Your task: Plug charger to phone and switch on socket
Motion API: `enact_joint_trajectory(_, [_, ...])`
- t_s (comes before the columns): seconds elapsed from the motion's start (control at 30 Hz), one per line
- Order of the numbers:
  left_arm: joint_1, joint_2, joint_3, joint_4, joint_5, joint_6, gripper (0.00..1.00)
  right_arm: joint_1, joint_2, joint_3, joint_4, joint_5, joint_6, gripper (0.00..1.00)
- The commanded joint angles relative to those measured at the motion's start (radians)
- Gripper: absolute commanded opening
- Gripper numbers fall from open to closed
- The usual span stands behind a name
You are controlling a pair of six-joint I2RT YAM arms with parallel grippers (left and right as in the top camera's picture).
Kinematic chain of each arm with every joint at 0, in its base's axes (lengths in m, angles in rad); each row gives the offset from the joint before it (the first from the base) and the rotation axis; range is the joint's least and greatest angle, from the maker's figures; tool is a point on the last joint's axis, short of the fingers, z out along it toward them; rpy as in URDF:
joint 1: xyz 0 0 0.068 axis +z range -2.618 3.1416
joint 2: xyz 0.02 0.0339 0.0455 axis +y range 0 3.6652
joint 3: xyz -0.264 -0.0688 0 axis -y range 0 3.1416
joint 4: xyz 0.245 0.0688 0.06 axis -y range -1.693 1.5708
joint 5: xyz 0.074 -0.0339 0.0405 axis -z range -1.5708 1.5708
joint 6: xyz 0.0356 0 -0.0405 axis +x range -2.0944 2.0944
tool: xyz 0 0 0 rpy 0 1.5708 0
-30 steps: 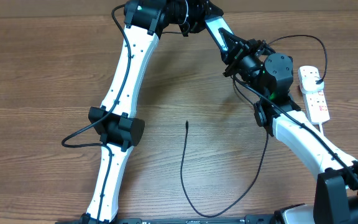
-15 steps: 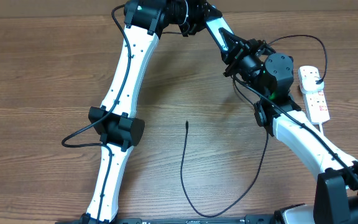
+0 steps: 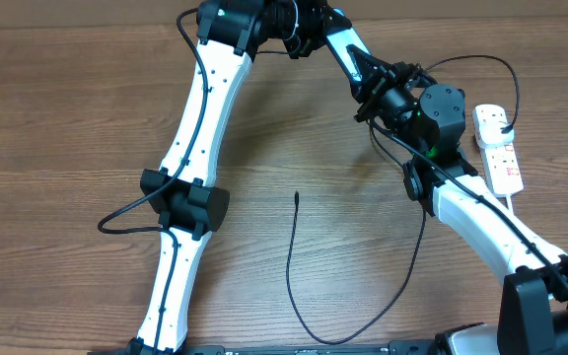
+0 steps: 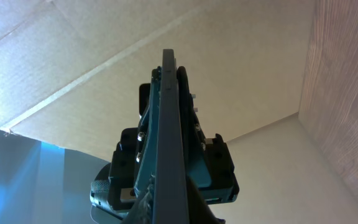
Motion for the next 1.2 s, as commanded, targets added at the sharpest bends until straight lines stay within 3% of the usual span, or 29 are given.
enact_joint_trajectory(0.0, [0.002,0.011,0.004,0.007,0.016,0.020,0.07,-0.003,-0.009,0.020,0.008,-0.020,0.120,0.14])
enact_joint_trajectory(0.3, [0.002,0.011,0.004,0.008,0.017,0.020,0.05,-0.003,-0.009,0.020,0.008,-0.019,0.120,0.43])
enact_joint_trajectory(0.5, [0.002,0.011,0.004,0.008,0.016,0.020,0.04,-0.003,-0.009,0.020,0.008,-0.020,0.120,0.77])
enact_joint_trajectory(0.67, [0.016,0.011,0.004,0.008,0.017,0.020,0.04,-0.003,-0.009,0.020,0.008,-0.020,0.120,0.95])
enact_joint_trajectory(0.73, [0.027,0.011,0.004,0.008,0.018,0.020,0.04,-0.003,-0.009,0.020,0.008,-0.020,0.120,1.00])
enact_joint_trajectory(0.9, [0.083,0.011,0.004,0.010,0.058,0.034,0.04,-0.003,-0.009,0.020,0.006,-0.025,0.119,1.00])
enact_joint_trajectory(1.0, [0.146,0.011,0.004,0.014,0.153,0.116,0.04,-0.009,-0.009,0.020,0.007,-0.068,0.067,1.00])
enact_joint_trajectory(1.17, [0.275,0.011,0.004,-0.040,0.443,0.334,0.04,-0.034,-0.009,0.020,-0.044,-0.221,-0.175,1.00])
